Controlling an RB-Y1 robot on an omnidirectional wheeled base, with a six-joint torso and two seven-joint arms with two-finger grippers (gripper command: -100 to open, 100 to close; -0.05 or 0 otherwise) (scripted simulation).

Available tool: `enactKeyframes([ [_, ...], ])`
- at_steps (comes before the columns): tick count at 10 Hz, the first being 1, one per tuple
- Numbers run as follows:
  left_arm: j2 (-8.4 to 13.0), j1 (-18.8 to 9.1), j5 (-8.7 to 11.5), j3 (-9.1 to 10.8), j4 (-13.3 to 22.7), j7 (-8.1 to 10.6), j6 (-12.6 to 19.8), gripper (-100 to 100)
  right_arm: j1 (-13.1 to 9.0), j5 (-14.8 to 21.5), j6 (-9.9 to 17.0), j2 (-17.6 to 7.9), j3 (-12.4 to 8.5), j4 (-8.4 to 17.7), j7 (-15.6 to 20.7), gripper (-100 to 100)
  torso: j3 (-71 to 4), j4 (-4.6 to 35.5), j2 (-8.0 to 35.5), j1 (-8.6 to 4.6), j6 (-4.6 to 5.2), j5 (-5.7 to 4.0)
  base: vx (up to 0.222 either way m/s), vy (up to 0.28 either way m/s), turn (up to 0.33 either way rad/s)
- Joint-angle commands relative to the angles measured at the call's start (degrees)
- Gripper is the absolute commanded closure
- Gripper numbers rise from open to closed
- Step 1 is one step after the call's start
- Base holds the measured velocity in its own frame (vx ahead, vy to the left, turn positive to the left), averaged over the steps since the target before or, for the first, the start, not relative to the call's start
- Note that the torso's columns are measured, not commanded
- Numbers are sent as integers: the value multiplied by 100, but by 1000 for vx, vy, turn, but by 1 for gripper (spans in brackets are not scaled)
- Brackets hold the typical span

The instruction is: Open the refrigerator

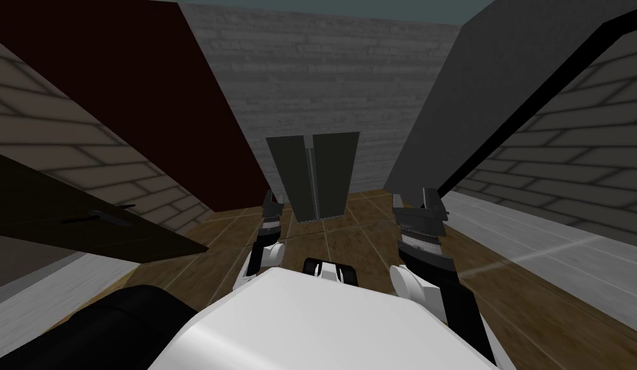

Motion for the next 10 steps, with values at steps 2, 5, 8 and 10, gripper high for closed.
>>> enactKeyframes([
  [2,198,-110,50,-1,78,44,69,-100,0,0,0,0,0,0,0,0,-1692,846,846,0,0,0,5,-5,-1],
  [5,675,-553,243,2,392,214,348,-100,1,0,1,0,0,3,0,0,-2227,1106,1102,-6,0,-1,17,-33,-2],
  [8,1020,-1006,435,8,717,386,638,-100,1,0,1,1,1,3,0,0,-2231,1113,1111,-7,0,-2,31,-57,-1],
  [10,1195,-1274,547,12,910,485,810,-100,1,0,1,0,0,3,0,0,-2228,1115,1114,7,0,2,26,-35,-1],
])
